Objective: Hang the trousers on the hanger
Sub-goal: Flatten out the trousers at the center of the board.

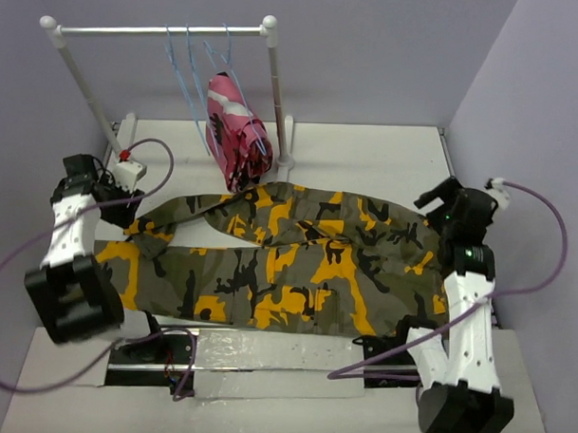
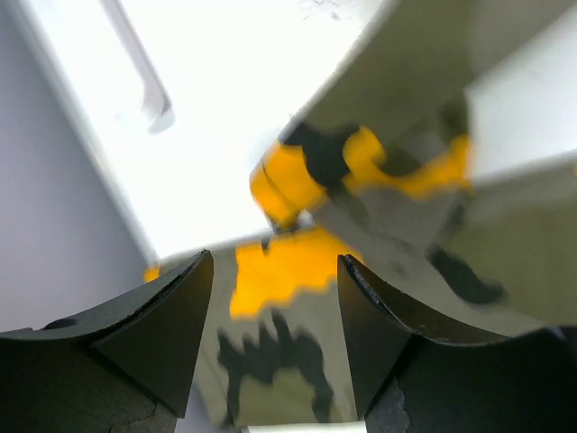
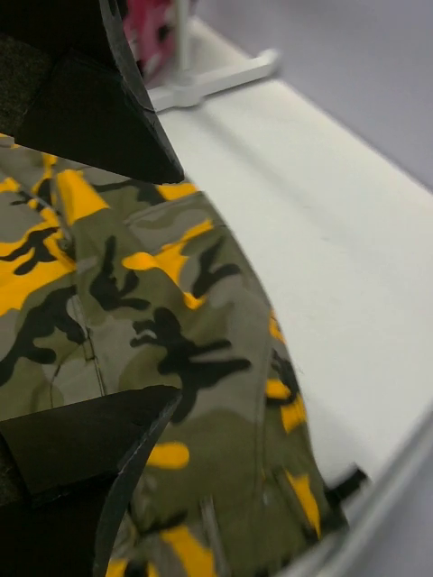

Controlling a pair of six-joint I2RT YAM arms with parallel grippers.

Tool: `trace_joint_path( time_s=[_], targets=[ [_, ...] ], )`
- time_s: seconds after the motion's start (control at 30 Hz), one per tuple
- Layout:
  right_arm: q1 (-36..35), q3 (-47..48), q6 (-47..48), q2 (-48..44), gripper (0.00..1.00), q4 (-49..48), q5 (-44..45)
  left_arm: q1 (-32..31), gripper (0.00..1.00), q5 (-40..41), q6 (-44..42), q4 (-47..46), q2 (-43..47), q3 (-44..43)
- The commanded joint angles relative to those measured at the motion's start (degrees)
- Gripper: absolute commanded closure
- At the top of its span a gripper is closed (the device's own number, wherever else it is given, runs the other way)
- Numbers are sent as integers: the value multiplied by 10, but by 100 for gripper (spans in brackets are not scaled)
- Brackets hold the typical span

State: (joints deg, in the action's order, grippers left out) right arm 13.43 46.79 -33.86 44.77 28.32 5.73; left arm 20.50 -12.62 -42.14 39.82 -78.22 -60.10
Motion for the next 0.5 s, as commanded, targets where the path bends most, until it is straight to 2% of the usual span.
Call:
trace_joint_path(
  time_s=[0.0, 0.17, 0.27, 0.47],
  targets=[
    [-43, -5, 25, 66, 1, -71, -64, -6, 32, 51, 48, -42, -118, -58],
    [-46, -8, 17, 144, 1, -125, -89, -43, 27, 35, 0, -82, -149, -42],
    [-45, -5, -11, 218, 0, -167, -124, -55, 25, 48, -18, -137, -158, -20],
    [-45, -2, -24, 294, 1, -198, -150, -56, 28, 52, -37, -103, -191, -21]
  ],
)
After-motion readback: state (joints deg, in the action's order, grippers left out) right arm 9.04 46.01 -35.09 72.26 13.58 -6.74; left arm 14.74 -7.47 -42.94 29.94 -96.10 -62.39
